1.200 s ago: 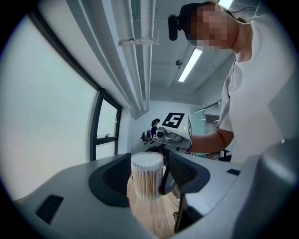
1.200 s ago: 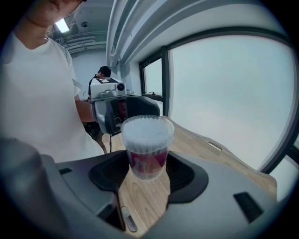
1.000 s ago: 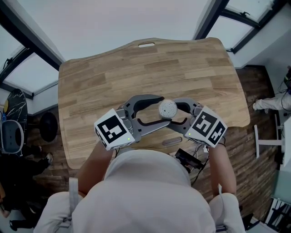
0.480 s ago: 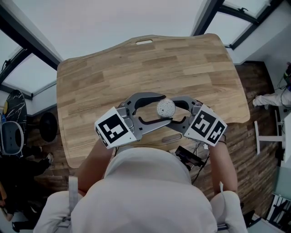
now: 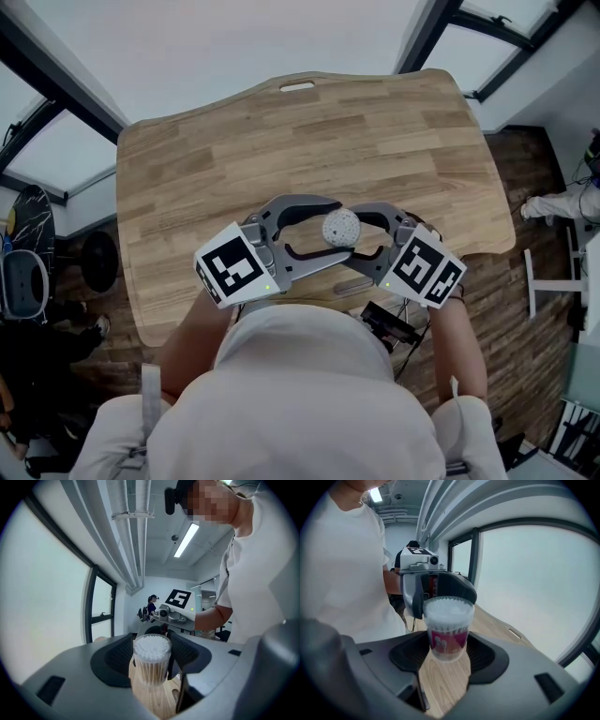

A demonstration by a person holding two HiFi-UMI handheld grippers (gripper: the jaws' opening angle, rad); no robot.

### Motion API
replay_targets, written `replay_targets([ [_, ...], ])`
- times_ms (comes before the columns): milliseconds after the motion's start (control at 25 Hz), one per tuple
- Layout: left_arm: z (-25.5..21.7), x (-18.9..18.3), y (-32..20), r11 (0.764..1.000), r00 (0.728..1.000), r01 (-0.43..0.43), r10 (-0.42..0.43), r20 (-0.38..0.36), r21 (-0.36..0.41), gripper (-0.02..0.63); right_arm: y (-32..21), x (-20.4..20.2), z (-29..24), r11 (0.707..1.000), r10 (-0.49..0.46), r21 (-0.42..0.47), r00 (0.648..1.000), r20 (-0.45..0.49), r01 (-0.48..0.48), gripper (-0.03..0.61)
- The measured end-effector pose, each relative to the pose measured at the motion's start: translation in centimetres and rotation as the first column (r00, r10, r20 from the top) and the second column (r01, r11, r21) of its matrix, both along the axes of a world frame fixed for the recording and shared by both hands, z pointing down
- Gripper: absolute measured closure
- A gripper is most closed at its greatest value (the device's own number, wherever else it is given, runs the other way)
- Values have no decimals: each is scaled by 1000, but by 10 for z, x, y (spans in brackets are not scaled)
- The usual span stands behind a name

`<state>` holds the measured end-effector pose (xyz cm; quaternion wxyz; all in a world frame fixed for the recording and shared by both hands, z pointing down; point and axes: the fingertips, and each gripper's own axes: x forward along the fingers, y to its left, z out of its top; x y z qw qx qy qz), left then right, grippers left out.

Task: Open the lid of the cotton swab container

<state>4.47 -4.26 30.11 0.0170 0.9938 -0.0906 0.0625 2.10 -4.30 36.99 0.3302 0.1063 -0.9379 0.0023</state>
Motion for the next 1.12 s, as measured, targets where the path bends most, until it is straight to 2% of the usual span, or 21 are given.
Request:
replay_targets([
  [520, 1, 2, 6, 999, 999, -40, 40, 7, 22, 353, 4, 0, -2, 996, 23, 81, 994, 106, -32, 321],
  [600, 0, 2, 7, 999, 999, -50, 50, -9, -4, 354, 4, 0, -2, 995, 23, 93, 995, 92, -31, 322],
  [680, -4, 1, 9, 995, 996, -73, 69, -58, -74, 359, 5, -1, -1, 993, 21, 116, 997, 74, -29, 328],
  [720, -6, 1, 9, 992, 995, -79, 72, -73, -94, 359, 5, 0, -2, 993, 26, 115, 998, 65, -33, 328],
  [800, -6, 1, 8, 994, 996, -73, 68, -62, -87, 359, 5, 0, -3, 994, 35, 98, 998, 61, -41, 328],
  [1000, -4, 0, 8, 992, 996, -77, 71, -54, -100, 359, 6, -2, 0, 996, 18, 88, 995, 96, -27, 328],
  [1120, -2, 2, 8, 995, 997, -67, 65, -35, -78, 359, 7, -1, 2, 998, 13, 68, 996, 83, -19, 328],
])
